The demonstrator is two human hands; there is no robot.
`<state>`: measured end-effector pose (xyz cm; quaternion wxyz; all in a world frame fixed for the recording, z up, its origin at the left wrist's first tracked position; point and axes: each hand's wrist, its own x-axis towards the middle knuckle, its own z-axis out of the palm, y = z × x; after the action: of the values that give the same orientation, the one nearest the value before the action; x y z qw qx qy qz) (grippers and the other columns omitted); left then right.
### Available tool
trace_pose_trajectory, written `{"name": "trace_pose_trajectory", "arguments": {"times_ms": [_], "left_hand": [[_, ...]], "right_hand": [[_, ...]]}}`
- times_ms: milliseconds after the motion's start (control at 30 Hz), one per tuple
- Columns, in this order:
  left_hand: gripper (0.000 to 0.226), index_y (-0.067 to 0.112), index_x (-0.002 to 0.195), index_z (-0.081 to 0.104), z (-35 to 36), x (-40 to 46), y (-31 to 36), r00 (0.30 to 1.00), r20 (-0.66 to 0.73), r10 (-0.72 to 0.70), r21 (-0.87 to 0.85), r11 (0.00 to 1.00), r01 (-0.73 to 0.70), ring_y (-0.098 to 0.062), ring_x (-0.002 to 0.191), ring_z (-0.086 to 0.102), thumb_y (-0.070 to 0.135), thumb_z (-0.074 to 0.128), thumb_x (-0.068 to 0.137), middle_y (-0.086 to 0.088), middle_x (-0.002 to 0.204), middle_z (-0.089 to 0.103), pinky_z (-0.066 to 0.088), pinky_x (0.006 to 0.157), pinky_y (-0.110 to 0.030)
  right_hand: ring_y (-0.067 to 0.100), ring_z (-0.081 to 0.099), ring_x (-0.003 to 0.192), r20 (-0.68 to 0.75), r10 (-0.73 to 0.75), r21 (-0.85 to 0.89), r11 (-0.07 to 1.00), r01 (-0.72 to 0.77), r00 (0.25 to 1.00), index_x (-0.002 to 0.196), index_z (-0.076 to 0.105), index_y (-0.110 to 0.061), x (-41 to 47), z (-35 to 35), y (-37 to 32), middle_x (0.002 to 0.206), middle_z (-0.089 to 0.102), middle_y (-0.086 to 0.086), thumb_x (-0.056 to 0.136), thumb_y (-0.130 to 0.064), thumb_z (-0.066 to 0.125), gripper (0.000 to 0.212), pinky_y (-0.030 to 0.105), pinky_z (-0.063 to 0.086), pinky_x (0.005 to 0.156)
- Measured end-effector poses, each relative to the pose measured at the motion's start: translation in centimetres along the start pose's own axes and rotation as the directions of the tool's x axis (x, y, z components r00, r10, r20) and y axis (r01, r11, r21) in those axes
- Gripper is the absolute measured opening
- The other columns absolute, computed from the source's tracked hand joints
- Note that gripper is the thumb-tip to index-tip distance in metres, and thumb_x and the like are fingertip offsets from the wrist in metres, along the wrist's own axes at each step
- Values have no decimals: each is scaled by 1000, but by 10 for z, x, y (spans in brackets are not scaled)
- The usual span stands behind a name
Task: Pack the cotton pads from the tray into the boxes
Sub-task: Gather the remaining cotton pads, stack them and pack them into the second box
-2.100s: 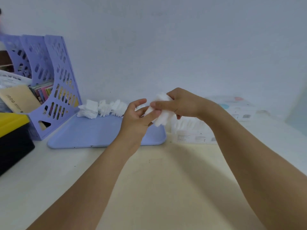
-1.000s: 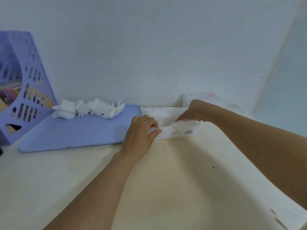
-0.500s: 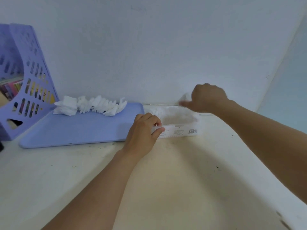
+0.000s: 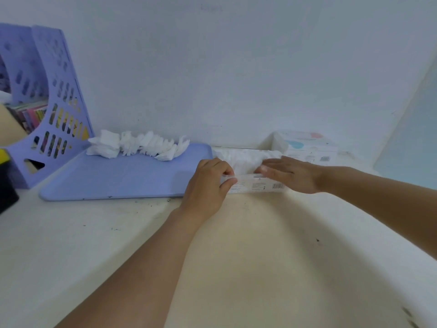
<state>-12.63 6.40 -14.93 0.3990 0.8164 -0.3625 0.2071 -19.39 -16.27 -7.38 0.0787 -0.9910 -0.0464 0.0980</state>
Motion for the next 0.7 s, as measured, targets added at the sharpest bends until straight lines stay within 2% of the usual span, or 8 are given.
{"name": "trace_pose_trajectory", "arguments": {"times_ms": [100, 167, 267, 333, 400, 433, 567, 700], "left_hand": [[6, 21, 97, 65, -2, -1, 0, 999, 38, -39, -52, 998, 41, -10, 99, 53, 24, 69, 94, 11, 97, 62, 50, 85, -32], [10, 24, 104, 66, -12, 4, 2, 987, 119, -105, -159, 980, 123, -8, 104, 56, 24, 69, 94, 11, 108, 62, 49, 91, -27], [13, 28, 106, 66, -41, 20, -7, 963, 54, -263, -289, 919, 267, -7, 106, 59, 22, 67, 95, 11, 116, 63, 45, 87, -15], [8, 28, 101, 68, -66, 32, -22, 918, -45, -395, -308, 879, 363, -4, 92, 63, 23, 64, 96, 11, 108, 68, 49, 77, -18], [8, 26, 100, 68, -88, 35, -44, 879, -100, -466, -209, 874, 439, -1, 85, 62, 23, 62, 96, 11, 102, 68, 46, 68, -16], [8, 25, 100, 67, -97, 32, -55, 863, -125, -489, -160, 868, 469, -4, 86, 62, 20, 61, 96, 10, 101, 67, 43, 65, -15], [14, 22, 101, 64, -106, 2, -85, 814, -218, -539, -83, 841, 535, -14, 86, 62, 11, 58, 94, 4, 100, 67, 42, 67, -23], [20, 28, 97, 61, -103, -13, -94, 832, -190, -521, -20, 850, 527, -13, 78, 62, 9, 58, 90, 6, 98, 65, 43, 69, -24]], "right_hand": [[9, 7, 155, -1, 93, 98, 991, -92, 996, 155, 33, -40, -8, -1, -7, 165, 21, -15, 81, -80, 1, 91, 33, -4, 125], [22, 35, 146, -55, 149, 138, 980, -140, 987, 143, 54, -36, -7, -14, -25, 154, 46, -6, 78, -85, 4, 95, 42, 21, 123], [25, 66, 99, -423, 17, 161, 985, 57, 906, 102, 72, -9, 11, -32, -69, 103, 75, 6, 92, -81, 22, 88, 42, 51, 93], [23, 69, 83, -543, -23, 284, 936, 209, 839, 92, 72, -6, 33, -34, -103, 84, 74, 8, 99, -56, 47, 56, 38, 55, 78], [24, 71, 77, -423, 51, 539, 816, 207, 905, 99, 70, -7, 64, -32, -134, 91, 75, 13, 97, -30, 63, 25, 39, 61, 75], [27, 71, 78, -314, 97, 661, 736, 144, 945, 107, 67, -5, 80, -30, -149, 99, 72, 16, 95, -24, 68, 22, 41, 63, 76], [30, 60, 101, -71, 256, 787, 608, -103, 964, 136, 45, -9, 143, -17, -179, 104, 50, 8, 87, -17, 76, 59, 42, 61, 81], [29, 59, 89, 57, 391, 854, 458, -248, 919, 129, 52, -8, 188, -5, -184, 111, 51, 13, 87, -23, 77, 51, 38, 59, 66]]}}
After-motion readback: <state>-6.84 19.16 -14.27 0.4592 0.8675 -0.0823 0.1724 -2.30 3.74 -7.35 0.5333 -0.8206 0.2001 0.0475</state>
